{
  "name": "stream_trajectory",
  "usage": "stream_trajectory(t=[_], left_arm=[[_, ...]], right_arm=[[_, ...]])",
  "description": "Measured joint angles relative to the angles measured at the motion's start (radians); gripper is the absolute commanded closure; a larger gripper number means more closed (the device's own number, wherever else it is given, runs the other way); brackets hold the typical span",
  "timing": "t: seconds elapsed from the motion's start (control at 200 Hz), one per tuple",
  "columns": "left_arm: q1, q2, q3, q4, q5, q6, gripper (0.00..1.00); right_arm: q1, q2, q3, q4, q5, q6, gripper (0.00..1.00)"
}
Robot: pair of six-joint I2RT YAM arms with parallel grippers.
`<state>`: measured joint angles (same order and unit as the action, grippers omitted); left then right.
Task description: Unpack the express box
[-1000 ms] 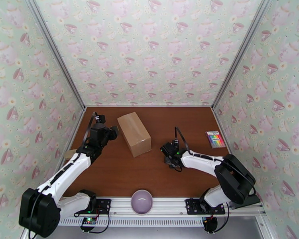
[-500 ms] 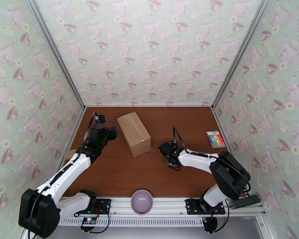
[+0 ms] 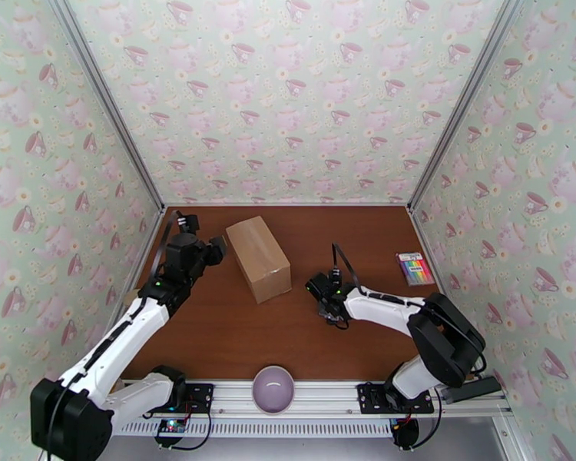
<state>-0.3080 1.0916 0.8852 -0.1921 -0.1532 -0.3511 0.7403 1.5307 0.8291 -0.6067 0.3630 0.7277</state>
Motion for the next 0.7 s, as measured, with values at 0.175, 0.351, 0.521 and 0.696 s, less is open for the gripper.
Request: stream_trajectory(t=[0.175,0.351,0.521,0.696], left_arm=[[-0.017,0.027,0.095,-0.037,0.118,-0.01,0.39],[-0.065,0.101,0.19,-0.055,0.252,-0.027,0.35],[-0.133,0.18,0.263,-0.061,0.348,-0.055,0.35],[-0.185,0.253,0.315,-0.052,0.415,-0.087,0.35]], right_arm=[[0.0,-0.083,0.127,-0.059,-0.012,-0.082,0.77],[0.0,-0.131,0.262,-0.105,-0.032,-0.173,0.77],[0.0,-0.141,0.369,-0.14,-0.043,-0.256,0.76],[0.0,-0.141,0.458,-0.167,-0.057,-0.326,0.76]])
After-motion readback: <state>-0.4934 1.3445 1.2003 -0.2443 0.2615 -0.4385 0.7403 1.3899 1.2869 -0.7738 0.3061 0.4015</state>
